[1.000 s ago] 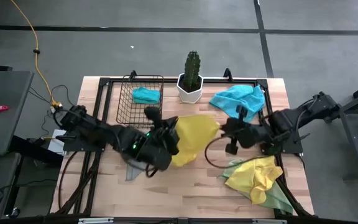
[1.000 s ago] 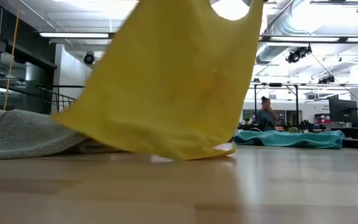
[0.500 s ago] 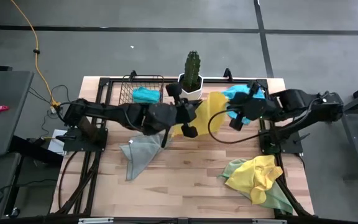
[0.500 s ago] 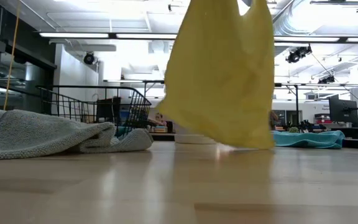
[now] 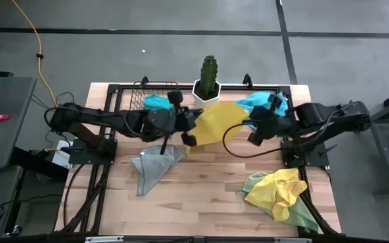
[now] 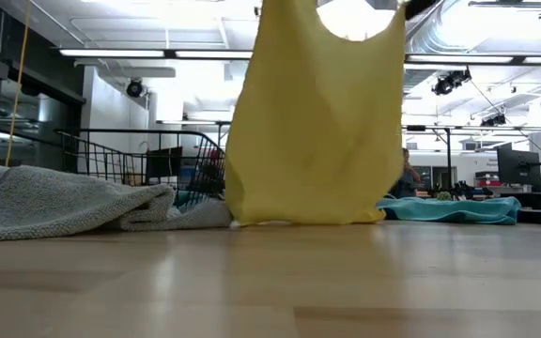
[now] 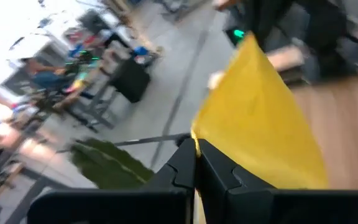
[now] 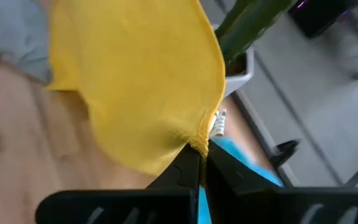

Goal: Fold microfiber towels
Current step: Fold the left yellow microfiber towel on the table

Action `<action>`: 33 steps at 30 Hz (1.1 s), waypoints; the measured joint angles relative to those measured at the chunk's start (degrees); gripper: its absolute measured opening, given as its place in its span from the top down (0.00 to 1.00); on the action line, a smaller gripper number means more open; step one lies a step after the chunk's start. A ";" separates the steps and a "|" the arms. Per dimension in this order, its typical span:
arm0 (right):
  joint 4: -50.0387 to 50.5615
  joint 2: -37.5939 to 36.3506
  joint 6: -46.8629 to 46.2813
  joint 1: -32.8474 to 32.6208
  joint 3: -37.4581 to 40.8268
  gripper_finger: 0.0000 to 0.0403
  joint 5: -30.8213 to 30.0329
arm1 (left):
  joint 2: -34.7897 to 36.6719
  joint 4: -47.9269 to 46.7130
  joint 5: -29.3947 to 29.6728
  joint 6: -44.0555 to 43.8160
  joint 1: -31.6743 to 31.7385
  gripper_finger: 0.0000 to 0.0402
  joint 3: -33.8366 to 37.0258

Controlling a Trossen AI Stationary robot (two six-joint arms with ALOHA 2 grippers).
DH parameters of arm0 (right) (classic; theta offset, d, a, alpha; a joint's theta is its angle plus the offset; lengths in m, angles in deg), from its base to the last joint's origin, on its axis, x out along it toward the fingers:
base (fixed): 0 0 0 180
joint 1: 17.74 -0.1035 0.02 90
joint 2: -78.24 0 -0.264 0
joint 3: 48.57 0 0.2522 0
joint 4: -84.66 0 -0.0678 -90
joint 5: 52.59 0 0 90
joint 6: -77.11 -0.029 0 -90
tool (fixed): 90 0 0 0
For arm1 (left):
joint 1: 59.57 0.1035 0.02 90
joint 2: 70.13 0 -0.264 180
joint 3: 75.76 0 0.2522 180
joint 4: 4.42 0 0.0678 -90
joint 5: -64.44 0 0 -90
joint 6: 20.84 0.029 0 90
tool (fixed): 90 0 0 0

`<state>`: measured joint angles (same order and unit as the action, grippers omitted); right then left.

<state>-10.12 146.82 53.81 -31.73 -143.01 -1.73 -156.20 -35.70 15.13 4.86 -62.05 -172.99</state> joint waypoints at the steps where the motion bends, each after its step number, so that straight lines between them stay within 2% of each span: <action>1: -0.01 0.00 -1.27 -0.66 0.99 1.00 0.72 | 0.87 1.52 -0.55 -0.01 -0.02 1.00 2.33; 7: 0.31 0.05 -10.81 -6.62 4.26 1.00 2.65 | 6.08 9.27 -1.83 -2.15 -2.22 1.00 16.73; 11: -0.06 0.04 -17.99 -12.27 4.48 1.00 2.80 | 7.45 18.81 -5.83 -4.48 -6.21 1.00 23.92; 16: -0.14 1.18 -27.33 -19.45 4.48 1.00 4.01 | 6.77 27.64 -7.07 -5.21 -14.02 1.00 28.43; 20: -1.42 4.70 -31.77 -24.38 4.48 1.00 7.39 | 5.38 29.36 -7.19 -7.45 -21.23 1.00 29.85; 22: -2.99 6.91 -32.17 -26.01 4.48 1.00 9.73 | 4.72 29.91 -5.43 -6.94 -24.26 1.00 30.21; 24: -3.99 8.72 -32.36 -26.26 4.39 1.00 10.33 | 4.54 32.00 -0.62 -3.60 -26.33 1.00 30.04; 28: -0.82 9.97 -33.28 -23.30 2.74 1.00 6.75 | 6.71 36.58 5.62 5.91 -23.47 1.00 27.96; 30: 2.49 9.85 -33.23 -20.94 1.62 1.00 3.93 | 8.30 36.95 3.30 7.62 -19.18 1.00 26.46; 33: 9.79 9.32 -33.22 -17.46 -1.11 1.00 -1.50 | 10.22 36.28 -4.74 6.62 -10.79 1.00 25.38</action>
<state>-0.33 156.14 20.58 -49.20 -144.12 -3.22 -145.97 0.58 10.38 11.48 -72.85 -147.61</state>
